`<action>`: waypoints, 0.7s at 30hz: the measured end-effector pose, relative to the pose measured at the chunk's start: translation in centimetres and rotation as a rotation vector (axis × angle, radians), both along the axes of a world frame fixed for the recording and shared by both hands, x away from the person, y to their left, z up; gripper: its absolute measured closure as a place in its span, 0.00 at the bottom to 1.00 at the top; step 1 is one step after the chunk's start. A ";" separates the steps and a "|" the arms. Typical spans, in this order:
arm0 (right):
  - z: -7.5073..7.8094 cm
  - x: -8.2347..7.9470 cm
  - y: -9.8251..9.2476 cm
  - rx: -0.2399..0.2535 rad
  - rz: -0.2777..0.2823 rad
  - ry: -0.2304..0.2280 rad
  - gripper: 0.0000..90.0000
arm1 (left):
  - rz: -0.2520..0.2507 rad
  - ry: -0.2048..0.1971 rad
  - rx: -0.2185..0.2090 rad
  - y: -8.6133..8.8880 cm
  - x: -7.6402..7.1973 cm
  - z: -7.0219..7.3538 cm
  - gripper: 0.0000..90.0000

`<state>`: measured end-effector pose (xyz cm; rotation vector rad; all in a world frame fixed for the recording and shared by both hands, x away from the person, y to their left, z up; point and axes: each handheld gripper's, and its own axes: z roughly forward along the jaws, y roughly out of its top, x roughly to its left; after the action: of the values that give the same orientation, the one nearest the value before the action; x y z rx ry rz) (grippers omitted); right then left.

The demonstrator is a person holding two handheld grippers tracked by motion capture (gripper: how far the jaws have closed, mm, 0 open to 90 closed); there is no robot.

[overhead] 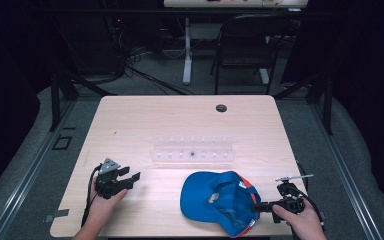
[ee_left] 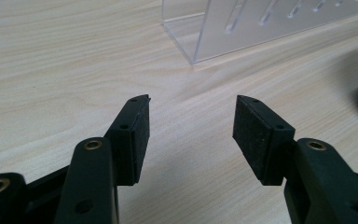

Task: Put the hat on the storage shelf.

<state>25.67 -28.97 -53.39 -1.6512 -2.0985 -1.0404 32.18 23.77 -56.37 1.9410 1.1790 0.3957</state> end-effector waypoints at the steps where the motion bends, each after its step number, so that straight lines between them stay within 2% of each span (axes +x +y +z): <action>1: 0.0 0.0 0.0 0.007 0.004 0.001 0.74 | 0.000 0.001 0.001 0.0 0.0 0.0 0.52; 10: 0.6 0.1 0.1 0.026 0.014 0.008 0.82 | 0.002 0.007 0.002 -0.1 0.0 0.0 0.52; 12: 0.6 0.2 0.2 0.042 -0.006 0.011 0.82 | 0.003 0.004 -0.003 -0.1 0.0 -0.1 0.52; 16: 0.7 0.3 0.3 0.036 -0.018 0.005 0.84 | 0.003 0.004 -0.002 -0.1 0.0 0.0 0.52; 21: 1.0 0.4 0.3 0.032 -0.029 0.021 0.86 | 0.002 0.000 0.001 0.0 0.0 0.0 0.52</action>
<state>26.03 -28.70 -52.35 -1.6750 -2.0395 -1.0550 32.17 23.75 -56.40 1.9410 1.1808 0.3976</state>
